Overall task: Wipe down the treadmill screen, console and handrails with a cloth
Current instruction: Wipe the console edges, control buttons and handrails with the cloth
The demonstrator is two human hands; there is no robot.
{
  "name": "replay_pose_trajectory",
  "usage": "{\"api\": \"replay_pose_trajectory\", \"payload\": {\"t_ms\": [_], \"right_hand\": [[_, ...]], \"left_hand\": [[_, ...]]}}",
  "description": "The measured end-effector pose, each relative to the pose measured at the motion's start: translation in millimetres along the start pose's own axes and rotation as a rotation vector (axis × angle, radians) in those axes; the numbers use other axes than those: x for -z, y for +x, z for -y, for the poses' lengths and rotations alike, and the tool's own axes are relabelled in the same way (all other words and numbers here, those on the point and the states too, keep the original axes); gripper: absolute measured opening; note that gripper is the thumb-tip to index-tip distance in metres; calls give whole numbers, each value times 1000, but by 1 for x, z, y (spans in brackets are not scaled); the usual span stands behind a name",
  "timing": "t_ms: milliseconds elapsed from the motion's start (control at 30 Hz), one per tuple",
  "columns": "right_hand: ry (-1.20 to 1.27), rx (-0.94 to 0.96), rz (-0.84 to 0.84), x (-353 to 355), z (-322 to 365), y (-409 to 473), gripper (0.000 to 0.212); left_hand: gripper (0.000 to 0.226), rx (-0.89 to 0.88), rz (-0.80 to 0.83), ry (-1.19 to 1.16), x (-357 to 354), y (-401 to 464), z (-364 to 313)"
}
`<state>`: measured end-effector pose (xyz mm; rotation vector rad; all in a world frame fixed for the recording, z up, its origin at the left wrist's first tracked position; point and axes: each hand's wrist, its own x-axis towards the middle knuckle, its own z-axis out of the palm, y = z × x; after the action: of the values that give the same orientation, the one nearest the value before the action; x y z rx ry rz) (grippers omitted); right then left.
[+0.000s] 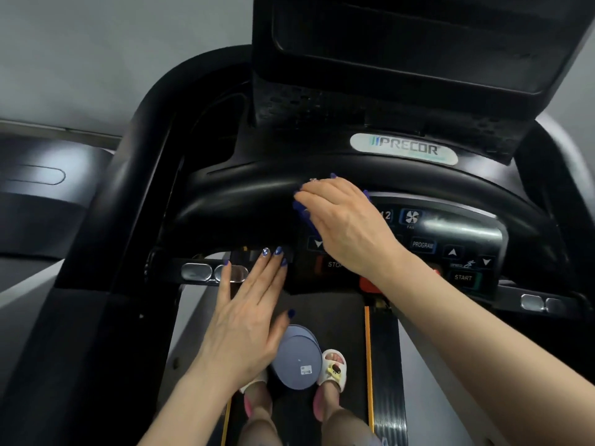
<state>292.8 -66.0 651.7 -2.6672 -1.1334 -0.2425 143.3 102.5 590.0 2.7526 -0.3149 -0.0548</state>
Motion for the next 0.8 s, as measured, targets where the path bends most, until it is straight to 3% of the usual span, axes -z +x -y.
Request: {"api": "replay_pose_trajectory", "payload": {"t_ms": [333,567,667,800], "right_hand": [[-112,322,145,-16,19,-26,41],[4,503,283,-12,20,-27,36],[50,451,246,-11,29,-20,35],[238,206,47,-27,57,6,41]], "left_hand": [[66,80,5,34,-2,-22,18],[64,145,-57,45,17,-34,37],[64,177,-127,58,35,-37,52],[64,248,-205,74,59,-36,79]]}}
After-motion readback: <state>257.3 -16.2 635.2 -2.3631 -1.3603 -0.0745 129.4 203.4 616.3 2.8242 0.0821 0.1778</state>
